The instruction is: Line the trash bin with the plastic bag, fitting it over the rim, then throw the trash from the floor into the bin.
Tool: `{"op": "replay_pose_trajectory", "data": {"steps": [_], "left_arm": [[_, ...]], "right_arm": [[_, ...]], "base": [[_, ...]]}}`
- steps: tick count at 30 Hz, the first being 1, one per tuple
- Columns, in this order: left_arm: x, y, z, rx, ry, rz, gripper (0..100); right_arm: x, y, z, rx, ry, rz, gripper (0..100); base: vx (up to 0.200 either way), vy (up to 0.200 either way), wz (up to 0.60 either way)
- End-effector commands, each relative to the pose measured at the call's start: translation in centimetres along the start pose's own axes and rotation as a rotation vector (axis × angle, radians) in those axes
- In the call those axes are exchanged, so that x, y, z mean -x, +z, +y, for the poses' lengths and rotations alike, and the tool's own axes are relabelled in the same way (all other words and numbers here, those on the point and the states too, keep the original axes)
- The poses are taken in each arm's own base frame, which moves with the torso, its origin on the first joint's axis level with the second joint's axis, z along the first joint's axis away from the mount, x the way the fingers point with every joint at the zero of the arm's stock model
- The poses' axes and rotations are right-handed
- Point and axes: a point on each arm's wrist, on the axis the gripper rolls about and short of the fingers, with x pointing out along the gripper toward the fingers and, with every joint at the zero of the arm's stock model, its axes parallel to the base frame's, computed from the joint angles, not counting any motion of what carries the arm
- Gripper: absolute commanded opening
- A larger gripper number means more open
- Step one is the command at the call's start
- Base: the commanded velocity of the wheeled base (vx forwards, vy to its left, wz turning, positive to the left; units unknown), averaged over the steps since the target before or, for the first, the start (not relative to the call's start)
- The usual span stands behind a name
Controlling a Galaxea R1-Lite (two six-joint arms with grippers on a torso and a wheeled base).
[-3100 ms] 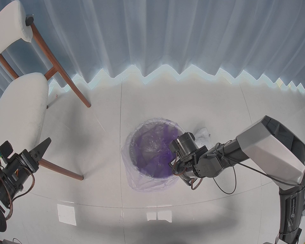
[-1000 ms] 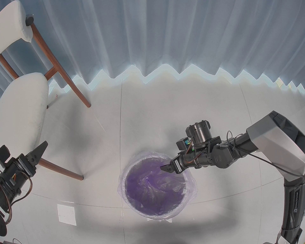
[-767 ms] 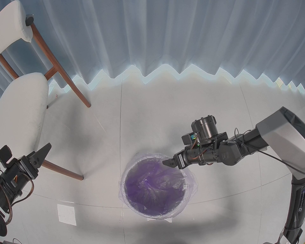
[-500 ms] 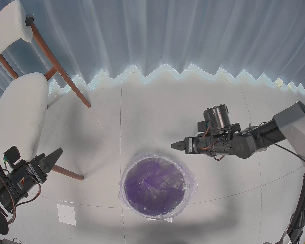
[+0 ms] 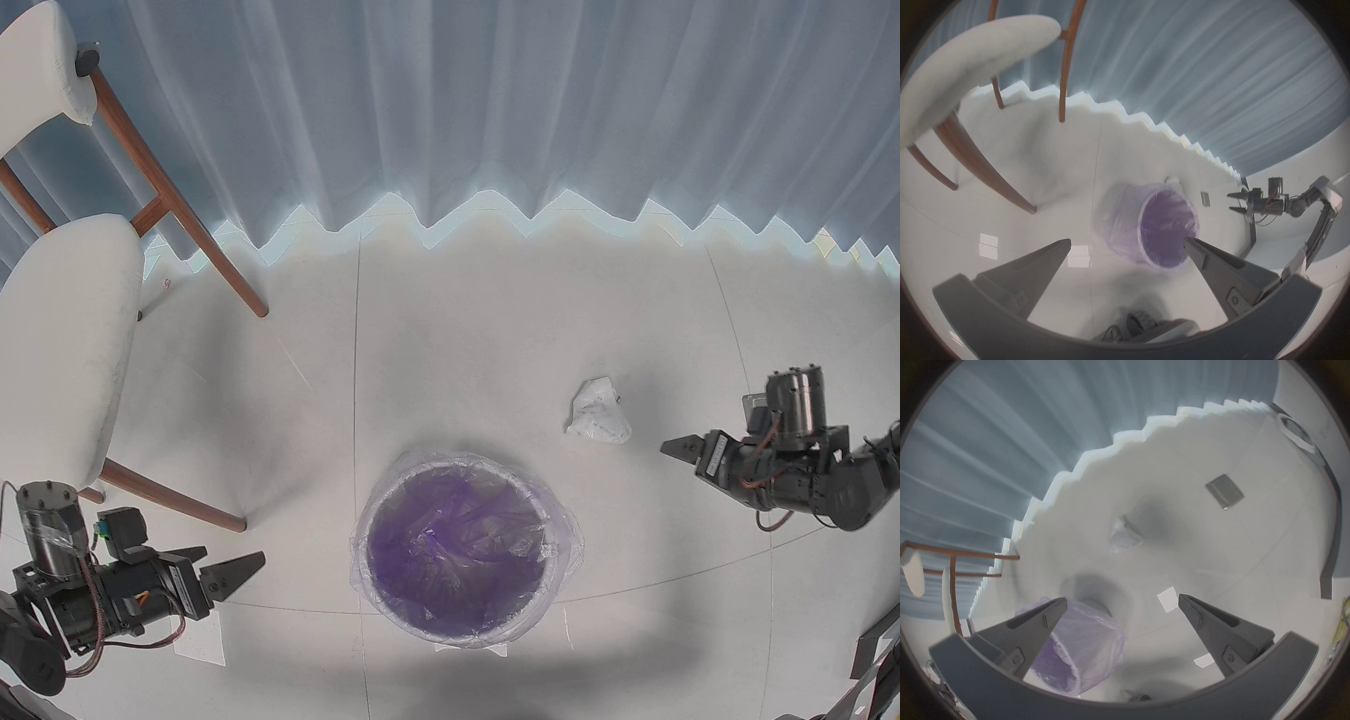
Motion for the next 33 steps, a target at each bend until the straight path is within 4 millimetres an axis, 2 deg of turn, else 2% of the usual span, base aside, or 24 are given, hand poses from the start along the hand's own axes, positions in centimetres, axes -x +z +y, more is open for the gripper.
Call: {"op": "replay_pose_trajectory", "data": {"steps": [1,3,8,13,21,25,26,29,33], "left_arm": [[-4.7,-3.9,2.4,-0.059,-0.051,0.266,100],[-6.4,-4.4,3.2,-0.106,-0.077,0.258,100],[-10.0,-6.2,4.6,-0.246,-0.197,0.227,100],[-12.3,-5.7,3.9,-0.361,-0.29,0.183,100],[-14.1,-5.9,2.6,-0.478,-0.328,0.156,100],[-14.6,-6.1,2.9,-0.474,-0.312,0.164,100],[-15.5,-5.9,3.5,-0.467,-0.284,0.146,100],[-16.3,-5.1,4.2,-0.48,-0.259,0.103,100],[-16.5,-4.7,4.6,-0.519,-0.258,0.086,100]], "right_arm": [[6.0,-1.9,-4.9,-0.138,-0.038,-0.183,100],[6.1,-2.3,-5.0,-0.133,-0.039,-0.192,100],[6.0,-1.5,-4.7,-0.136,-0.03,-0.243,100],[5.9,-1.1,-4.4,-0.134,-0.025,-0.253,100],[5.7,-1.4,-4.6,-0.139,-0.034,-0.239,100],[5.7,-1.4,-4.6,-0.139,-0.034,-0.239,100],[5.7,-1.5,-4.6,-0.139,-0.036,-0.236,100],[5.7,-1.4,-4.6,-0.139,-0.035,-0.238,100],[5.7,-1.5,-4.6,-0.138,-0.037,-0.235,100]], "base": [[0.0,0.0,0.0],[0.0,0.0,0.0],[0.0,0.0,0.0],[0.0,0.0,0.0],[0.0,0.0,0.0],[0.0,0.0,0.0],[0.0,0.0,0.0],[0.0,0.0,0.0],[0.0,0.0,0.0]]}}
